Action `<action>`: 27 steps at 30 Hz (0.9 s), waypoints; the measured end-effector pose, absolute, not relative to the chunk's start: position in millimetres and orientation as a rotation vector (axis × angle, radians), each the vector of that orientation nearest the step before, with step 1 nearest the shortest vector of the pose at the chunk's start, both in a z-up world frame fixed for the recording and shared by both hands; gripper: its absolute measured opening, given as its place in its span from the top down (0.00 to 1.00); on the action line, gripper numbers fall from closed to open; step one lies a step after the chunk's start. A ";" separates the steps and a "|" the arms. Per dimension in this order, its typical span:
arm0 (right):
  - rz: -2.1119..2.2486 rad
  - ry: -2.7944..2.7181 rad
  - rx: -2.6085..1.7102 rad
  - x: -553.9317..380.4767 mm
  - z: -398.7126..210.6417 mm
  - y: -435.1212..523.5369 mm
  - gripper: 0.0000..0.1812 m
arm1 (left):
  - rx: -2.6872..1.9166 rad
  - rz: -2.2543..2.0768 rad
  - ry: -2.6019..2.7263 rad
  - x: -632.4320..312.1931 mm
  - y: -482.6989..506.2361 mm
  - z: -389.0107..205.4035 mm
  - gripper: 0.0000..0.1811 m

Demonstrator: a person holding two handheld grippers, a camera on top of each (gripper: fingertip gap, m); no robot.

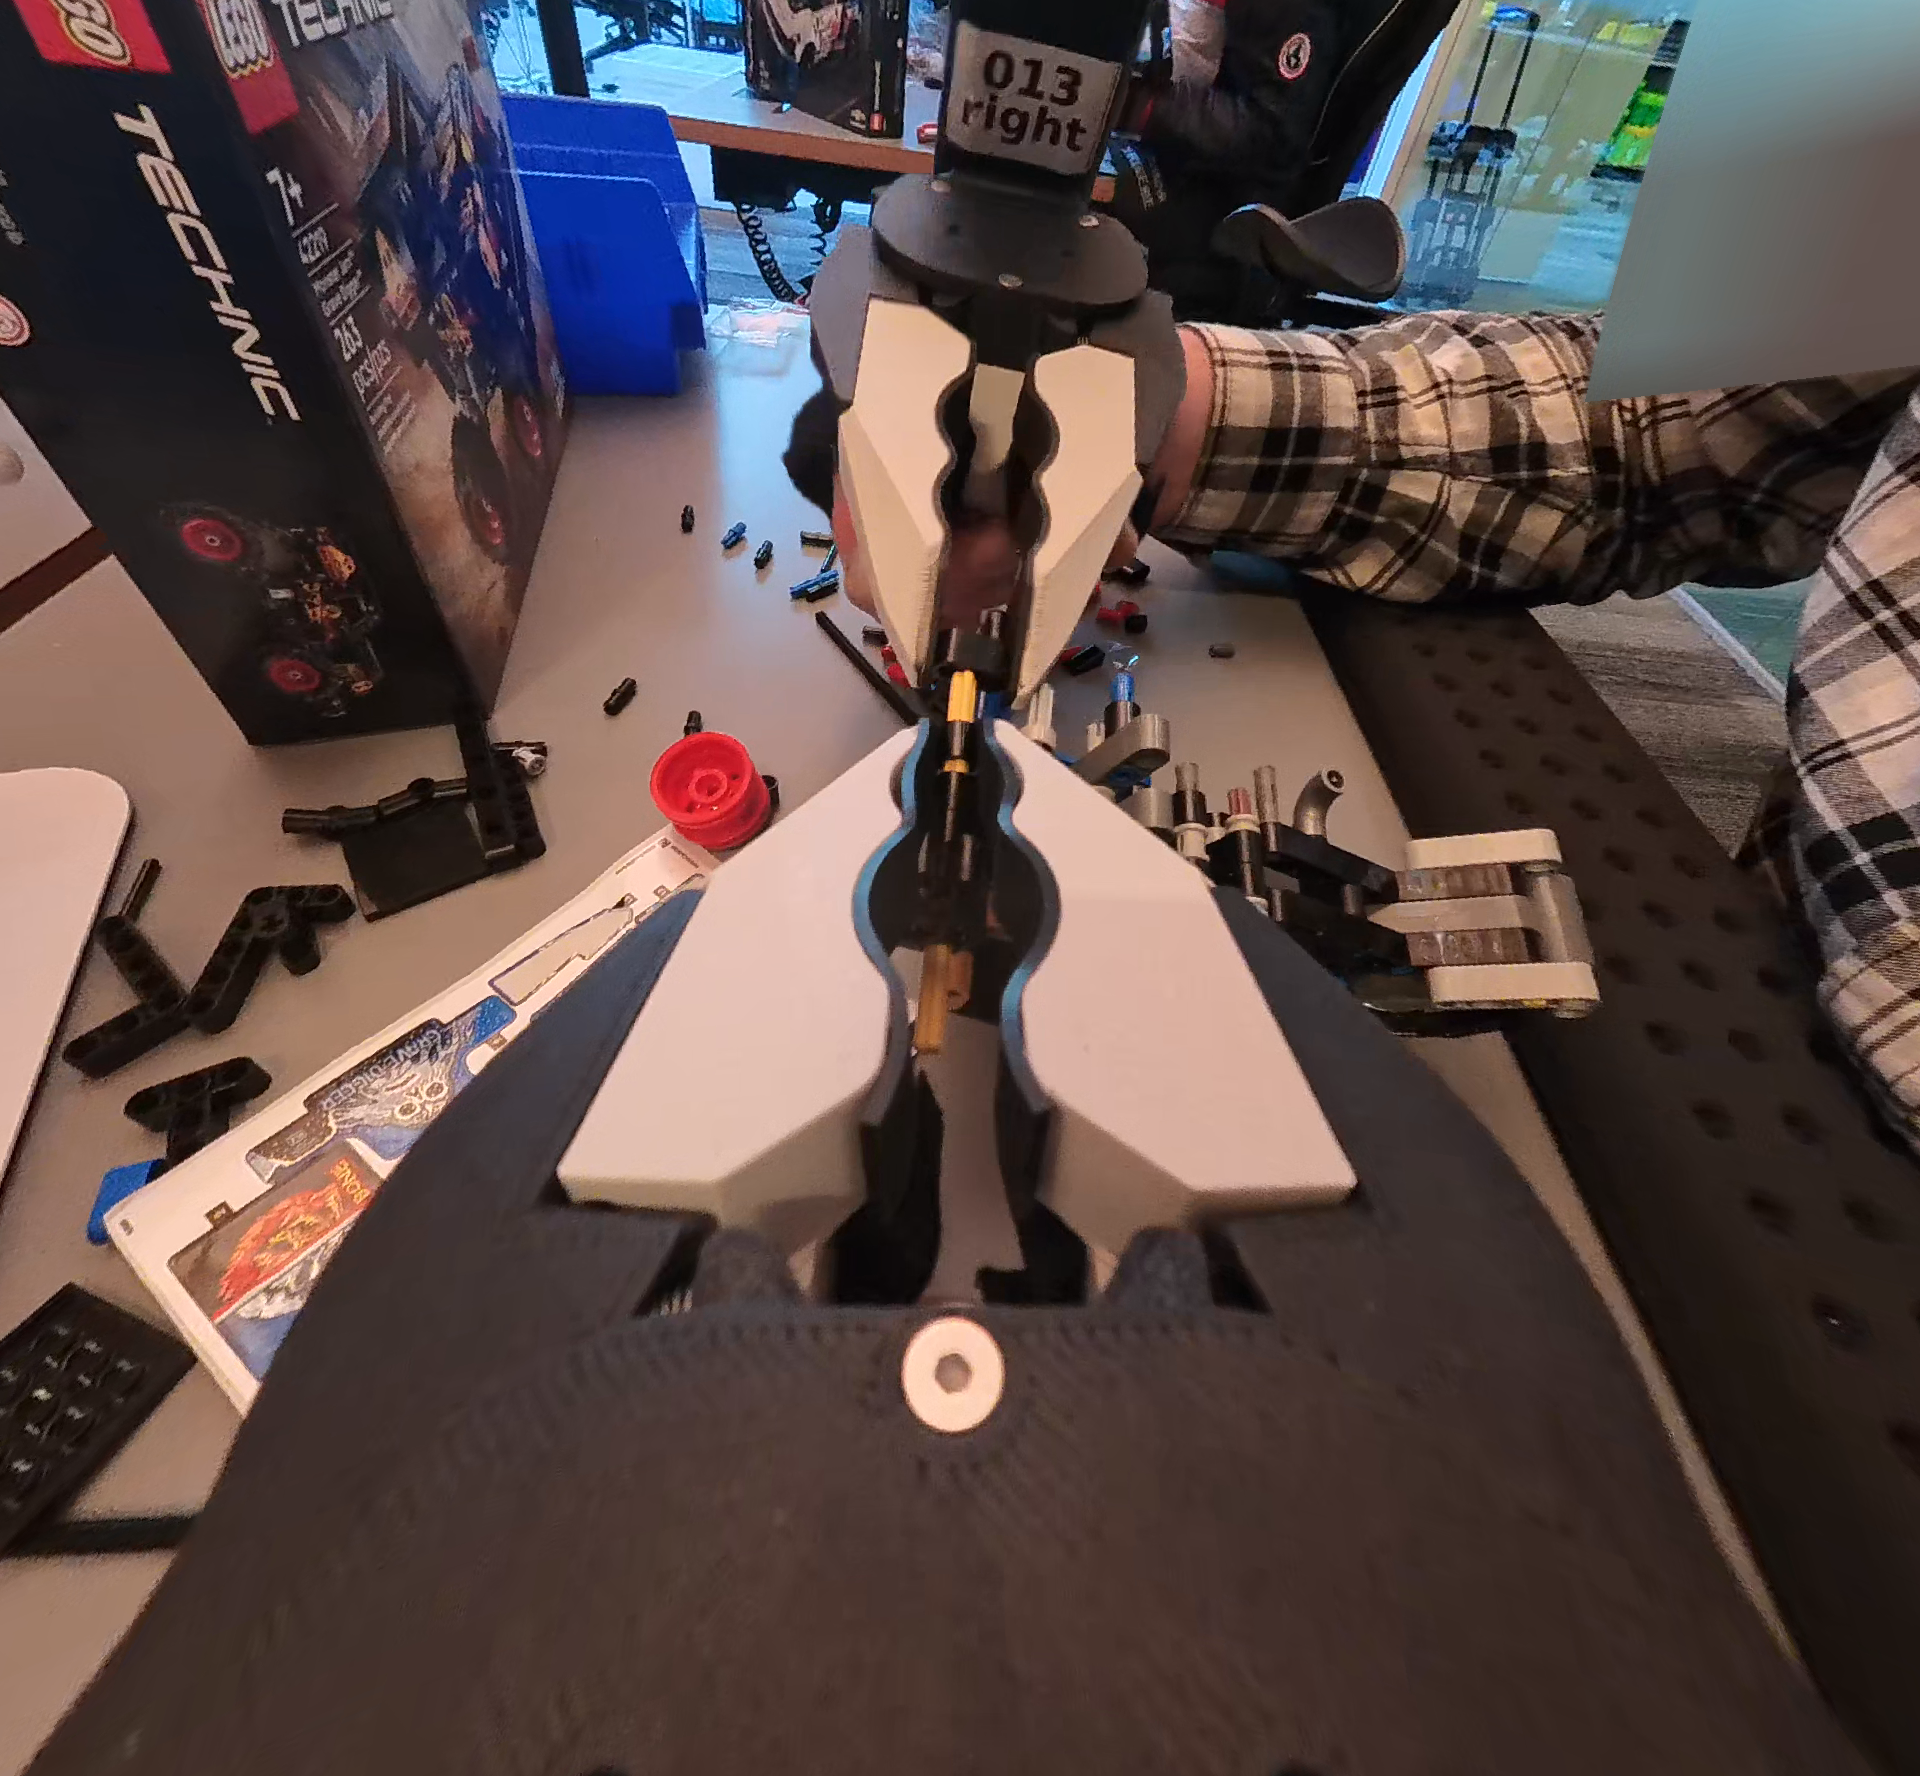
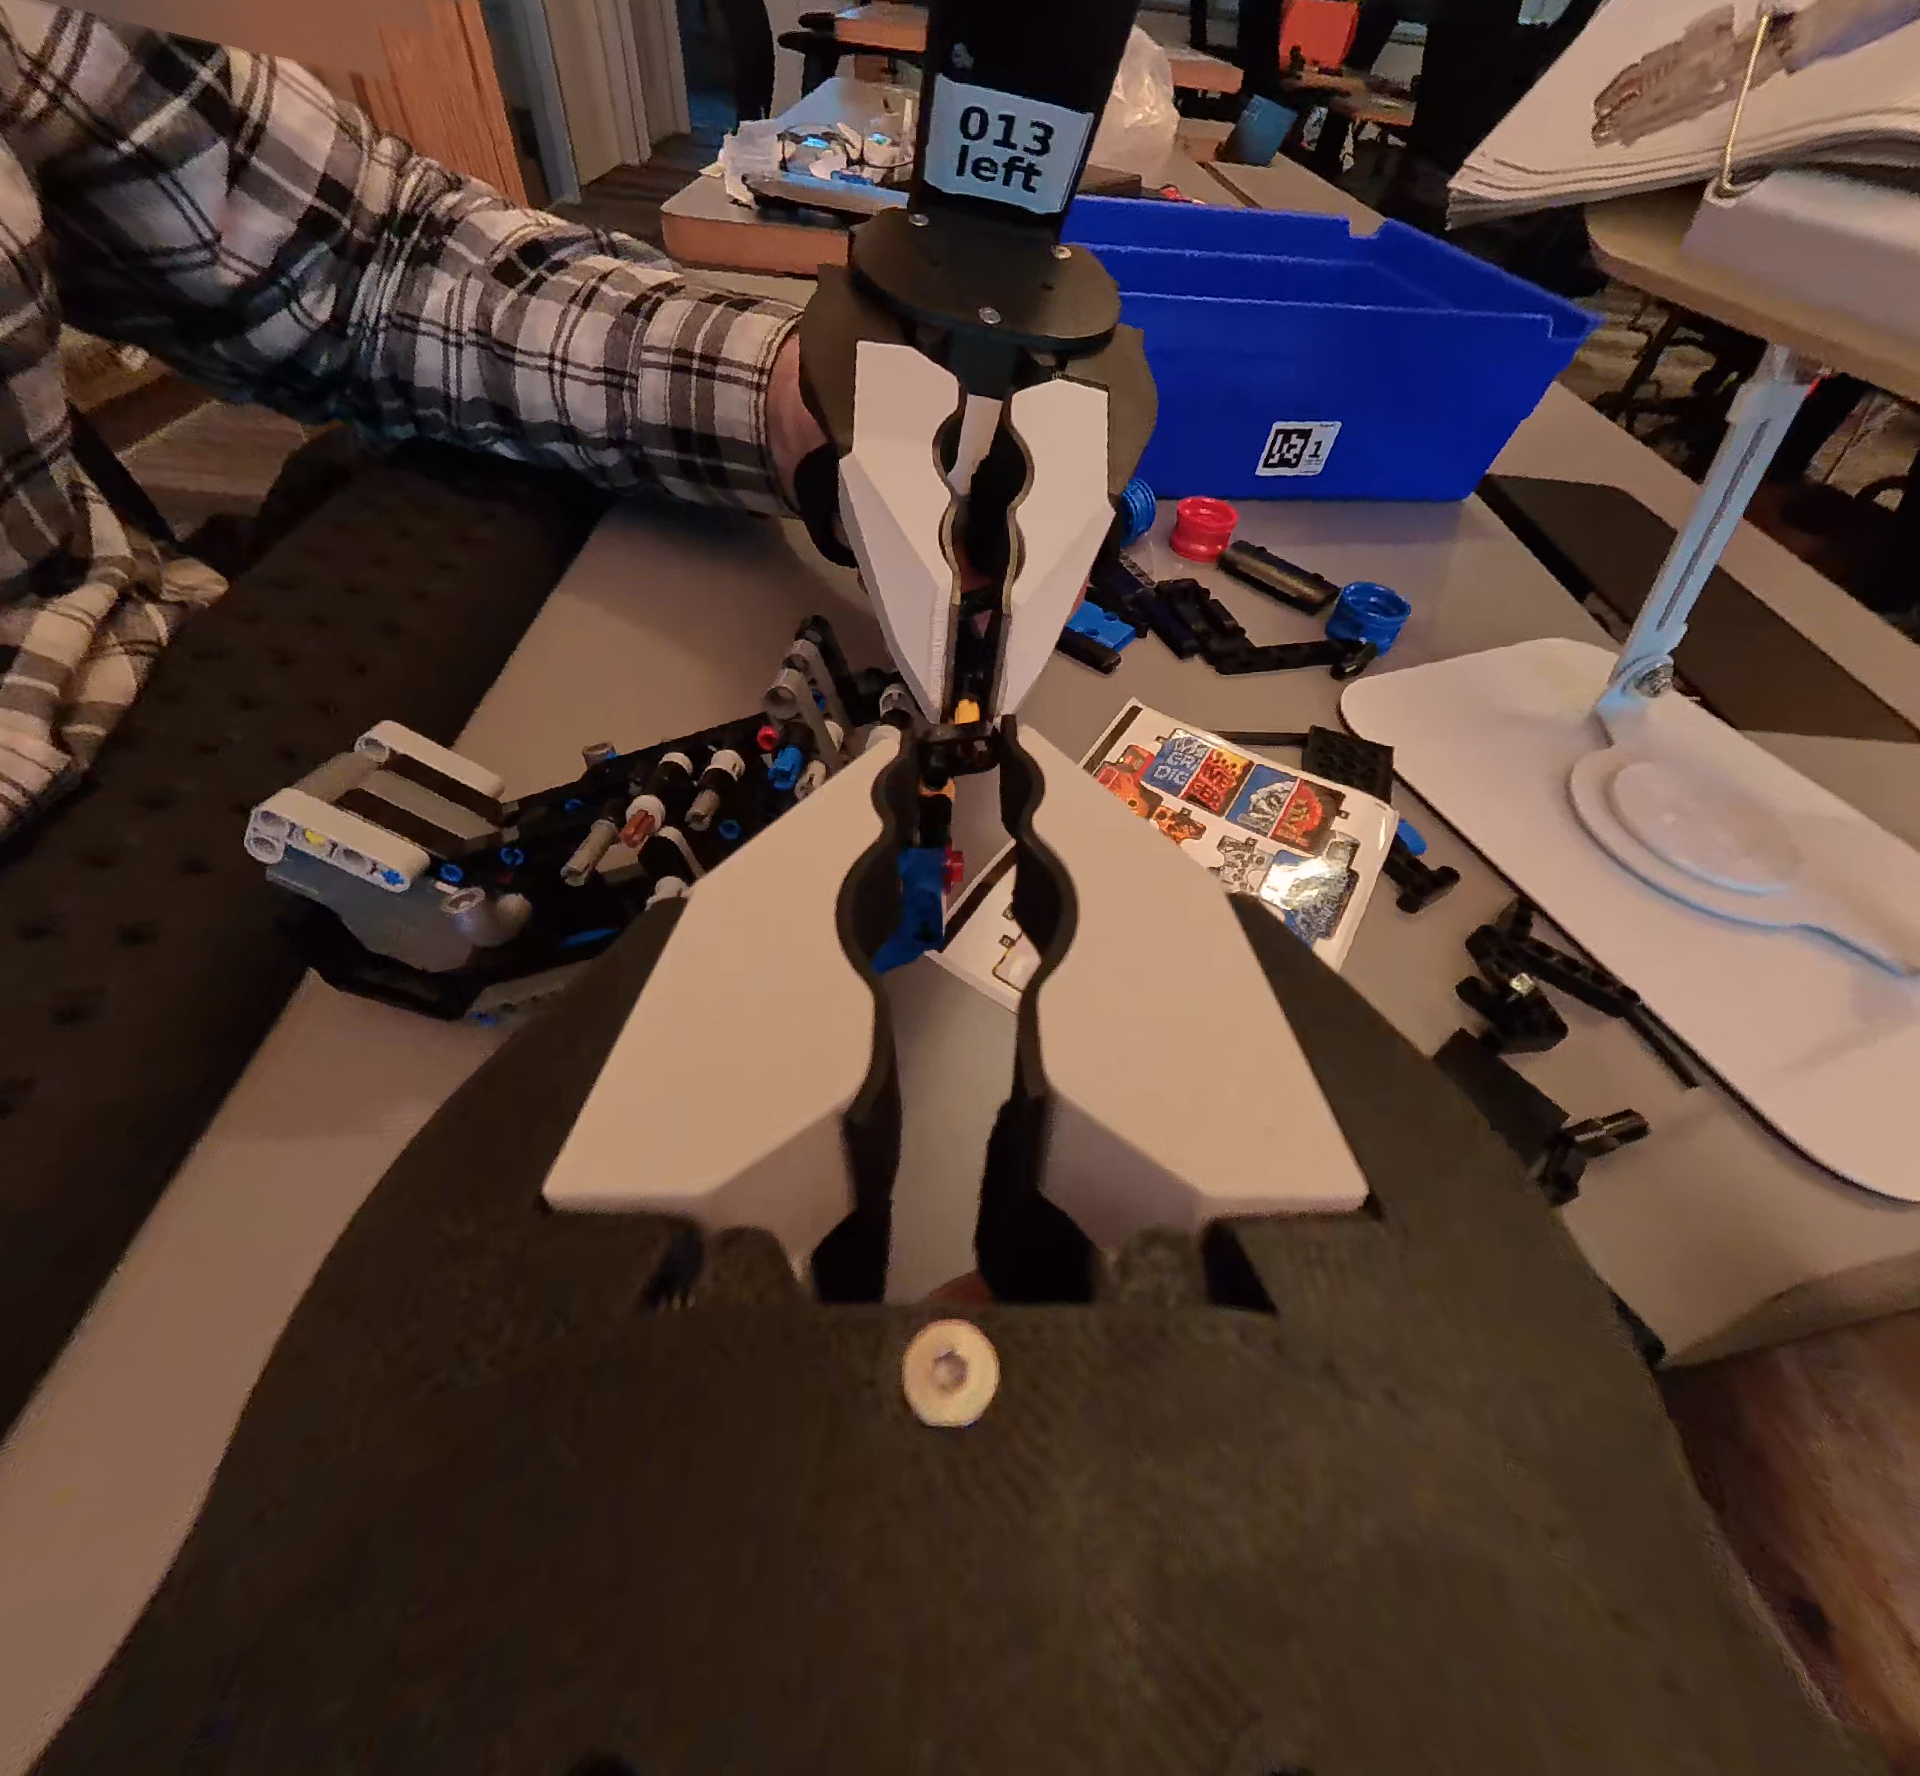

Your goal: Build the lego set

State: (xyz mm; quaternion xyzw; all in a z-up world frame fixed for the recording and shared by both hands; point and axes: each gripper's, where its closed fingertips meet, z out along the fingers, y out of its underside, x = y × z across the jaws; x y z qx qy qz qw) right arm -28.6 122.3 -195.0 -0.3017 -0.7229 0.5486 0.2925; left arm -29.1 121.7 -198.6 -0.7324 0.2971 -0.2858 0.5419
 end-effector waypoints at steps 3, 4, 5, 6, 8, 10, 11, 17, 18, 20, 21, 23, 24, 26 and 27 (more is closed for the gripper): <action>1.440 -1.945 -0.756 -26.8 -195.3 119.6 0.93 | -1.733 -0.685 0.714 -27.5 120.4 -199.3 0.98; 1.430 -1.950 -0.738 -26.2 -195.6 118.8 0.93 | -1.729 -0.686 0.718 -26.9 119.9 -199.3 0.98; 1.425 -1.956 -0.730 -26.1 -196.3 118.0 0.93 | -1.727 -0.689 0.719 -26.1 119.4 -199.3 0.98; 1.426 -1.962 -0.726 -26.1 -197.1 117.0 0.93 | -1.725 -0.685 0.722 -25.4 119.6 -199.5 0.98; 1.444 -1.974 -0.742 -26.6 -199.7 115.3 0.93 | -1.724 -0.679 0.732 -23.8 119.1 -200.7 0.97; 1.452 -1.969 -0.748 -27.6 -200.5 113.9 0.93 | -1.719 -0.688 0.725 -22.9 119.1 -200.3 0.97; 1.459 -1.972 -0.755 -27.3 -201.1 113.6 0.93 | -1.718 -0.689 0.725 -23.0 118.9 -200.6 0.97; 1.479 -1.962 -0.766 -27.1 -201.6 113.3 0.93 | -1.735 -0.734 0.719 -25.1 114.9 -201.1 0.97; 1.464 -1.972 -0.765 -27.3 -203.7 113.1 0.93 | -1.737 -0.736 0.720 -25.4 114.0 -201.0 0.97; 1.469 -1.972 -0.765 -28.1 -204.5 111.1 0.93 | -1.747 -0.741 0.724 -25.0 112.6 -200.0 0.97; 1.468 -1.974 -0.766 -28.4 -204.2 110.9 0.92 | -1.751 -0.732 0.725 -25.2 112.7 -199.6 0.97; 1.482 -1.963 -0.772 -28.5 -201.9 111.0 0.93 | -1.777 -0.715 0.728 -27.2 112.6 -202.0 0.97; 1.492 -1.962 -0.776 -28.4 -201.9 110.1 0.93 | -1.787 -0.716 0.725 -28.5 112.1 -202.7 0.97; 1.483 -1.977 -0.783 -29.5 -205.3 108.0 0.93 | -1.803 -0.723 0.710 -31.7 110.9 -202.9 0.95; 1.485 -1.982 -0.782 -29.7 -205.9 106.1 0.93 | -1.809 -0.723 0.705 -33.6 109.6 -202.9 0.96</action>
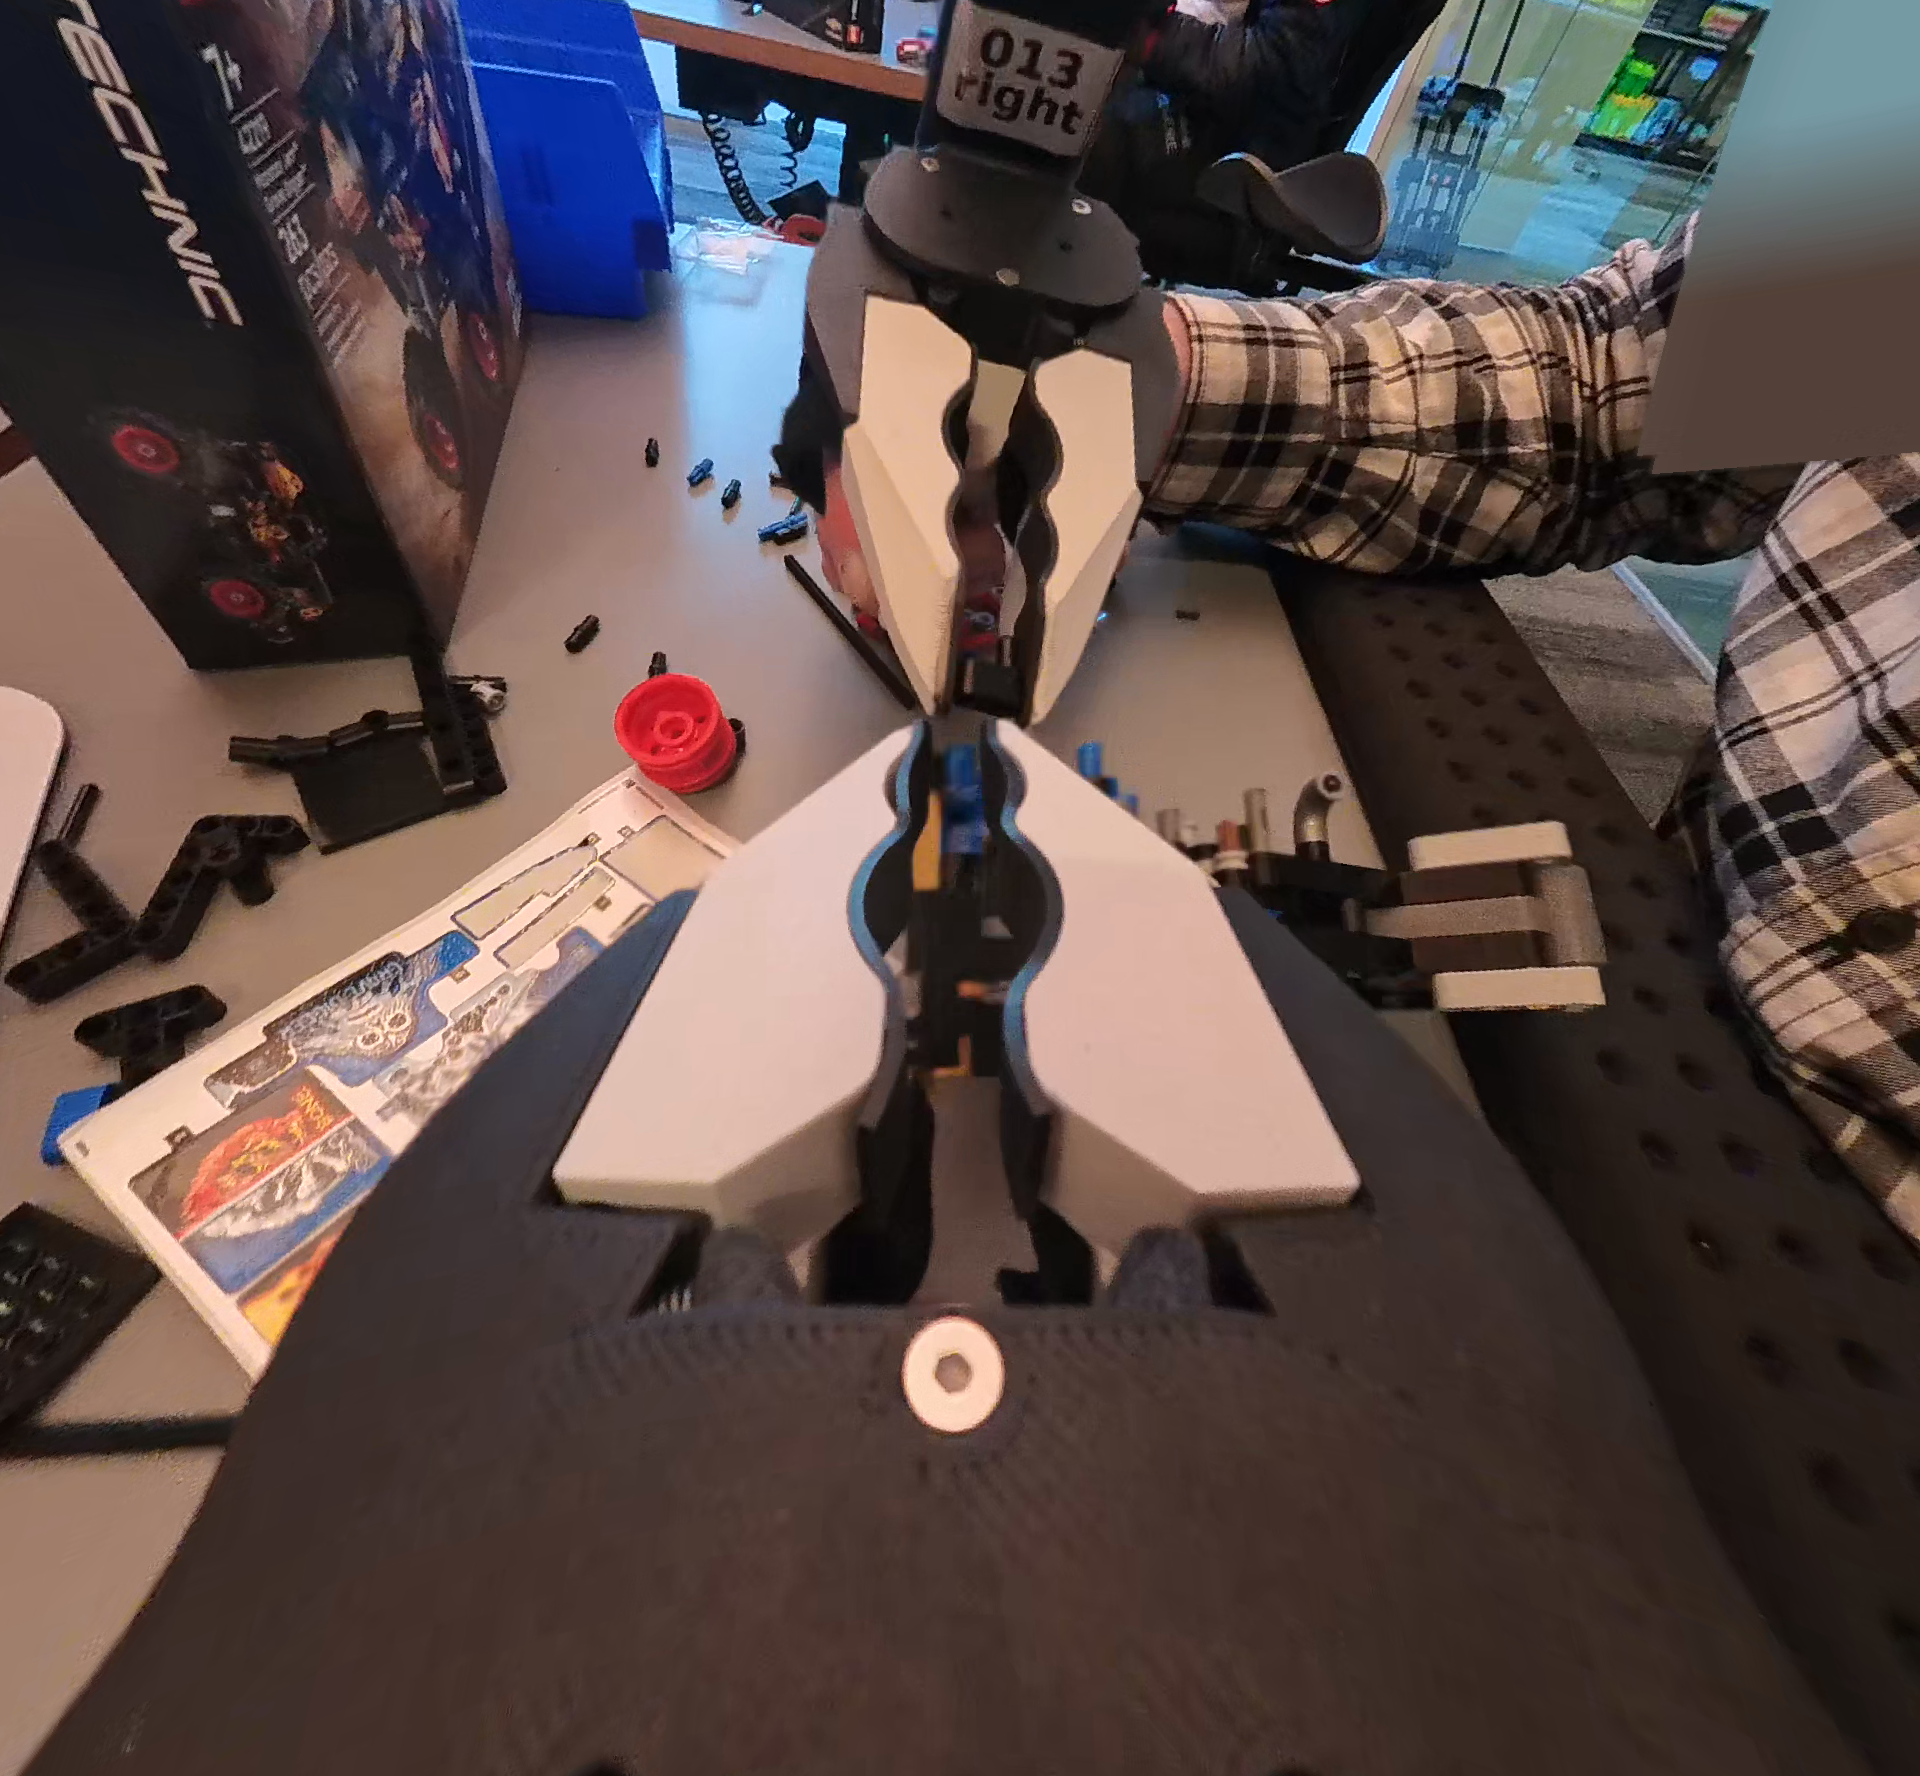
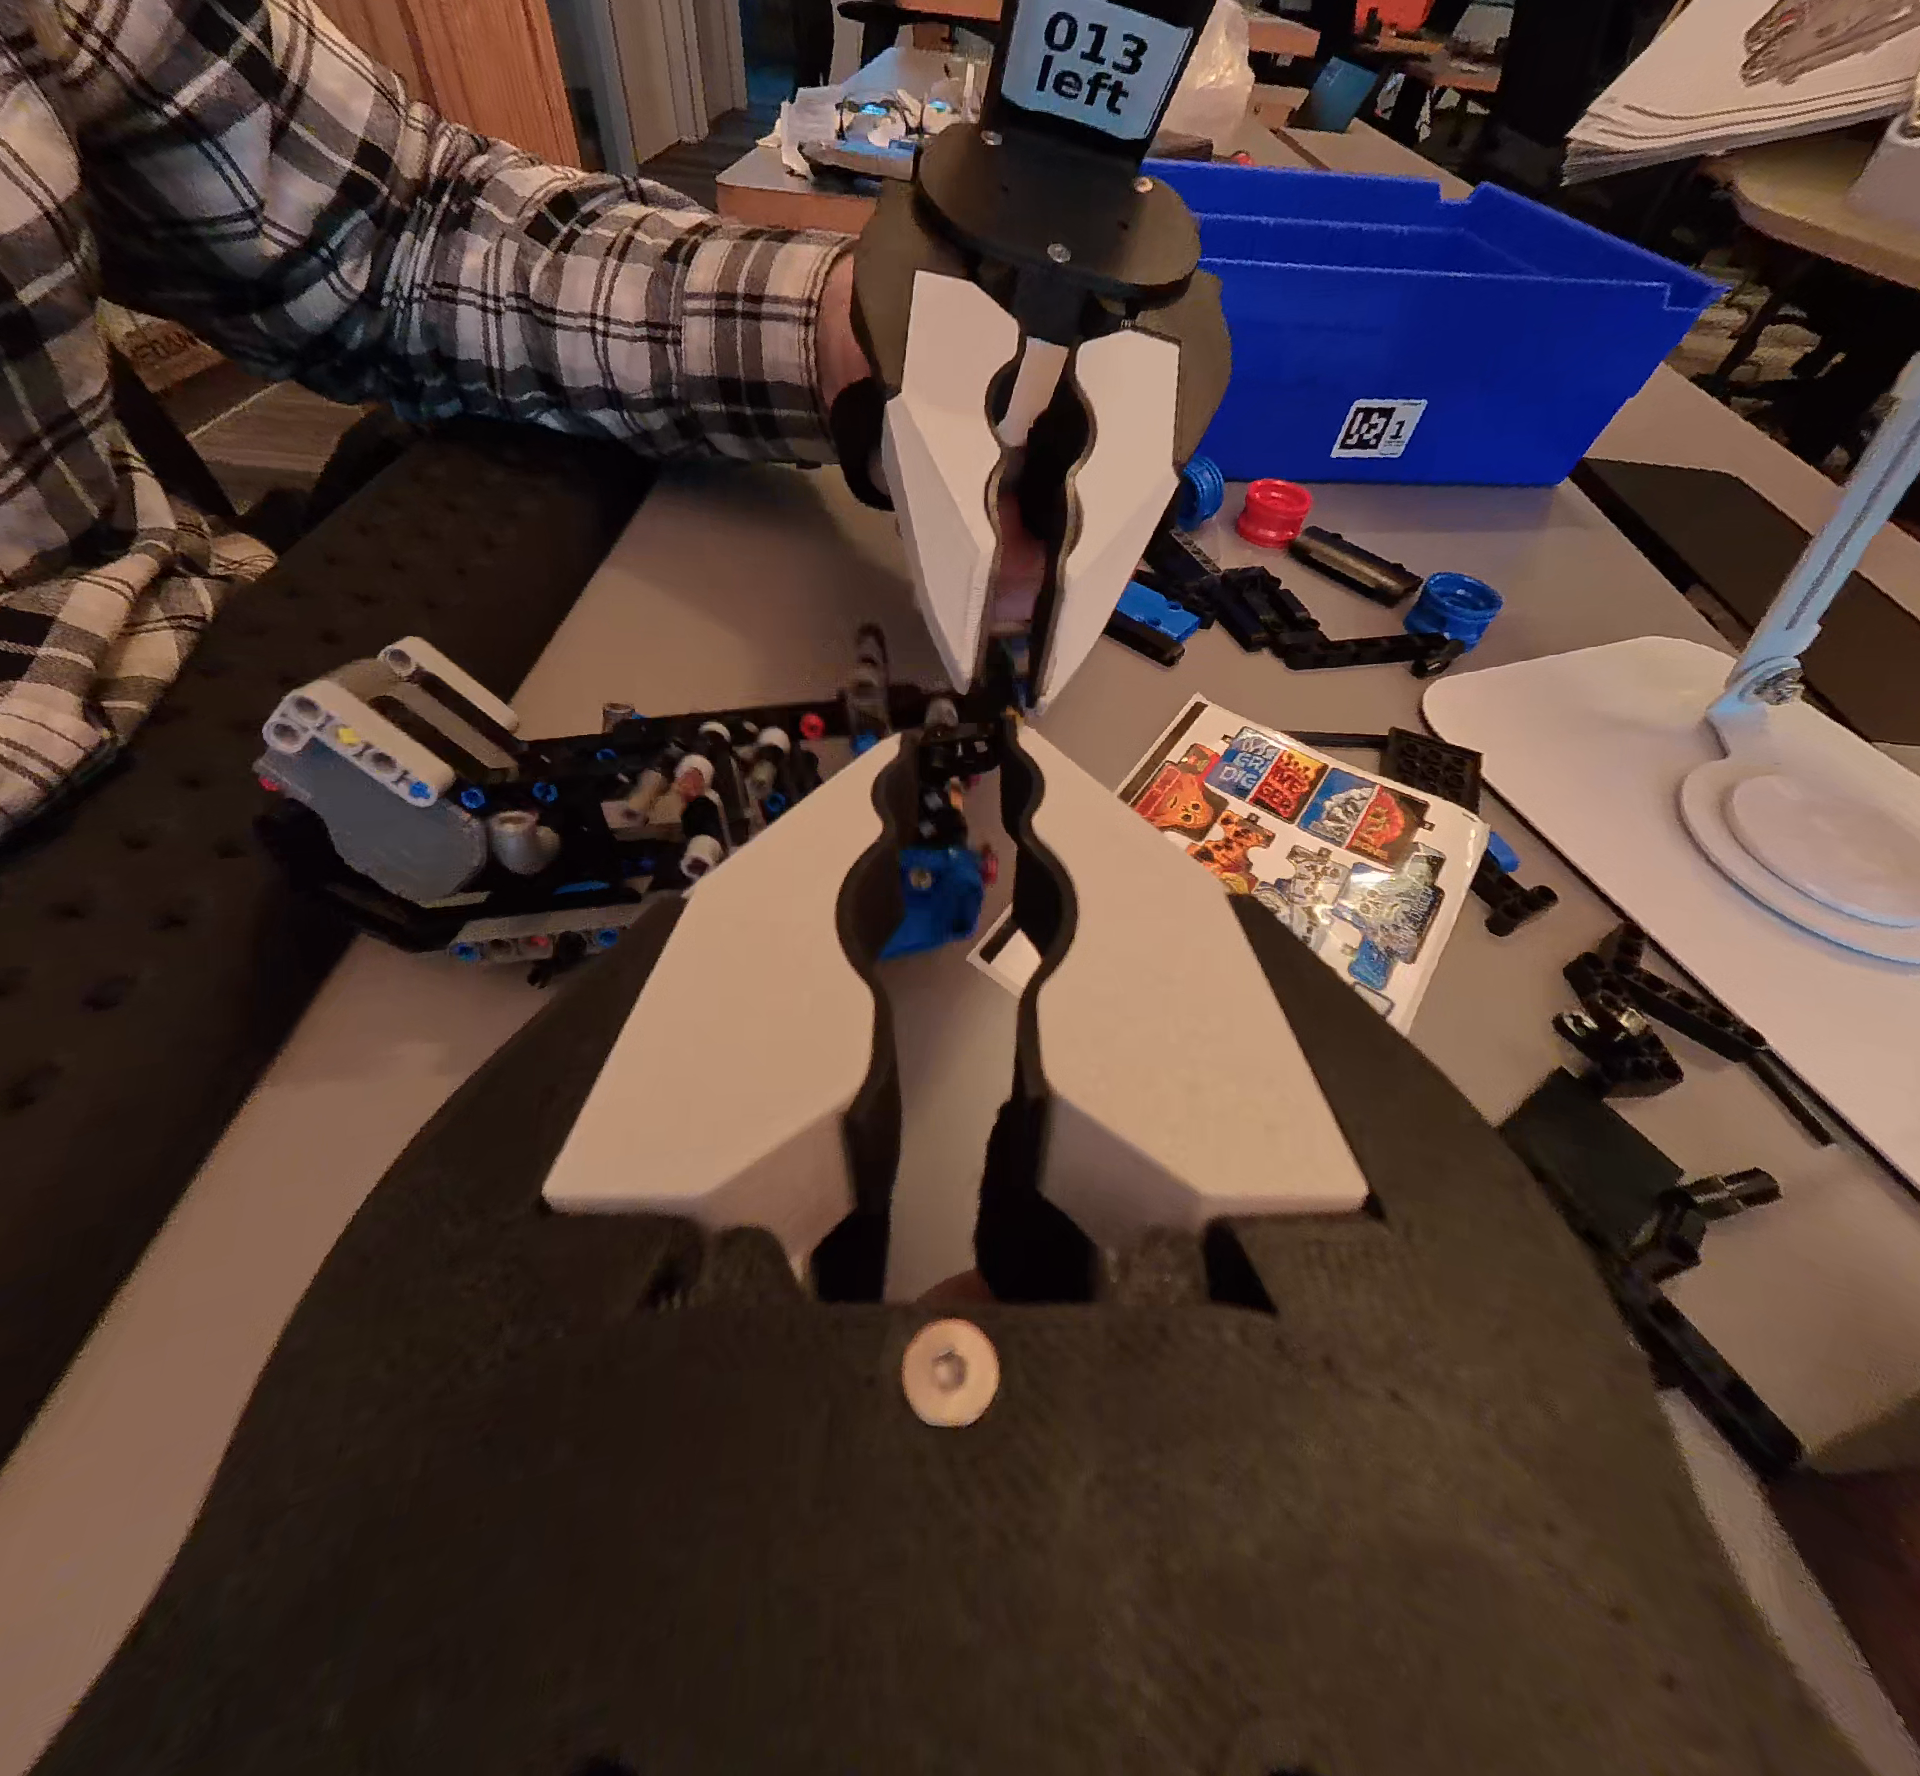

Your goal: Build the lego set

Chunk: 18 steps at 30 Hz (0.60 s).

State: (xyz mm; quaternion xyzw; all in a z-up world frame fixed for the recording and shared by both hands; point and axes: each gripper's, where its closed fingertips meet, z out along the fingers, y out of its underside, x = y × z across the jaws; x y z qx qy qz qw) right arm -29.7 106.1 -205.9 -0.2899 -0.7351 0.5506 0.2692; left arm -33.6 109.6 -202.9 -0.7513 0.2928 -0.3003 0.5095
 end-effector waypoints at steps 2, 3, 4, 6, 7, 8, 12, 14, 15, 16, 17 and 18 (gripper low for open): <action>1.471 -1.994 -0.780 -30.6 -207.5 103.6 0.93 | -1.827 -0.711 0.703 -38.1 106.1 -204.7 0.96; 1.472 -1.992 -0.780 -31.2 -207.2 103.0 0.93 | -1.837 -0.699 0.699 -40.9 104.6 -206.3 0.97; 1.478 -1.988 -0.787 -31.8 -207.0 102.8 0.93 | -1.855 -0.679 0.696 -44.0 103.6 -210.0 0.99; 1.464 -1.997 -0.807 -32.9 -209.8 104.8 0.93 | -1.903 -0.633 0.703 -50.0 100.7 -220.6 1.00; 1.454 -1.995 -0.822 -33.7 -210.9 107.3 0.93 | -1.926 -0.624 0.694 -53.3 99.1 -223.8 1.00; 1.443 -1.996 -0.839 -33.9 -211.8 110.6 0.93 | -1.950 -0.619 0.680 -56.8 97.7 -226.4 1.00; 1.372 -1.999 -0.934 -30.9 -214.0 131.9 0.92 | -1.999 -0.567 0.641 -66.1 96.8 -230.8 0.96; 1.310 -2.030 -0.986 -26.0 -220.7 141.7 0.92 | -2.025 -0.569 0.634 -65.9 97.2 -233.2 0.93; 1.255 -2.050 -1.023 -24.6 -226.8 147.9 0.93 | -2.049 -0.559 0.634 -66.5 98.0 -237.2 0.92; 1.196 -2.073 -1.049 -23.3 -233.4 152.9 0.93 | -2.074 -0.543 0.639 -67.4 98.9 -241.8 0.90; 1.161 -2.111 -1.059 -20.8 -239.3 153.1 0.93 | -2.092 -0.541 0.643 -67.3 99.0 -245.8 0.88; 1.129 -2.147 -1.068 -18.9 -245.1 152.4 0.93 | -2.114 -0.552 0.641 -66.7 98.9 -250.3 0.87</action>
